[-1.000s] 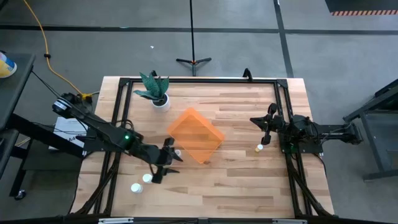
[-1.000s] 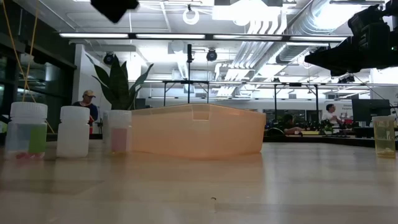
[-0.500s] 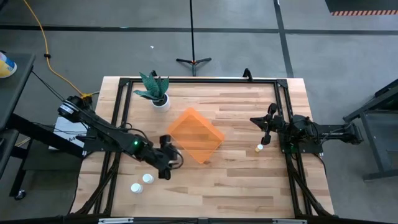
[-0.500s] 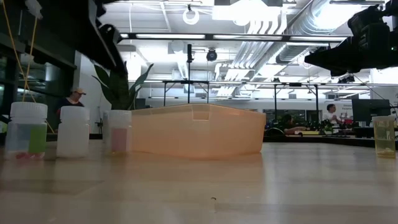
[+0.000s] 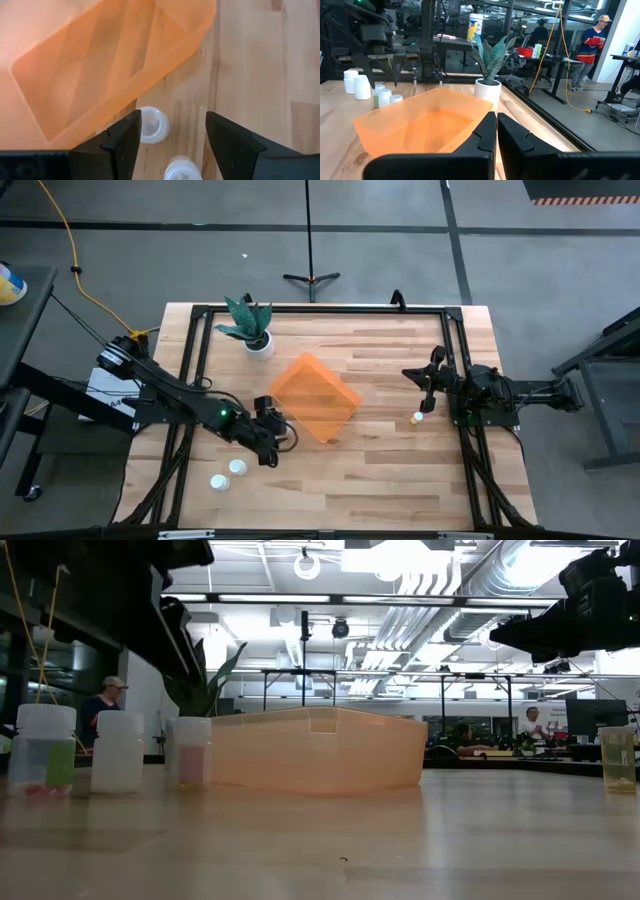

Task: Pick and place pill bottles into a basket
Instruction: Put the top transparent bottle into the orange container

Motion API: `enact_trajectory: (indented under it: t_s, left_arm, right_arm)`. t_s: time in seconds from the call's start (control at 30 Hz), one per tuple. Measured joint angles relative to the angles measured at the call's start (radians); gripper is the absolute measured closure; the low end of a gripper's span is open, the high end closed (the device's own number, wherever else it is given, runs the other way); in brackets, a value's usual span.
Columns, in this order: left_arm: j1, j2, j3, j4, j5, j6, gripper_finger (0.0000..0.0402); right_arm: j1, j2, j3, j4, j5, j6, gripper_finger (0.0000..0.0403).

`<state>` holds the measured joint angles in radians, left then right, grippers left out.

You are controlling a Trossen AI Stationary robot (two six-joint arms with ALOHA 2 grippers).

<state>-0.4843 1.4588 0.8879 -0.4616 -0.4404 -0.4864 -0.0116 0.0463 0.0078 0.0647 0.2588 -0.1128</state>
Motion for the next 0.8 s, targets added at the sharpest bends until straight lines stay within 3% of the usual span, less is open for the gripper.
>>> enact_trajectory:
  t_s: [0.27, 0.8]
  left_arm:
    - [0.0, 0.063, 0.0, -0.001, -0.029, 0.0, 0.0147]
    - [0.001, 0.066, 0.0, -0.009, -0.089, -0.016, 0.0147]
  right_arm:
    - [0.0, 0.0, 0.0, 0.0, 0.0, 0.0, 0.0396]
    - [0.0, 0.0, 0.0, 0.0, 0.0, 0.0, 0.0396]
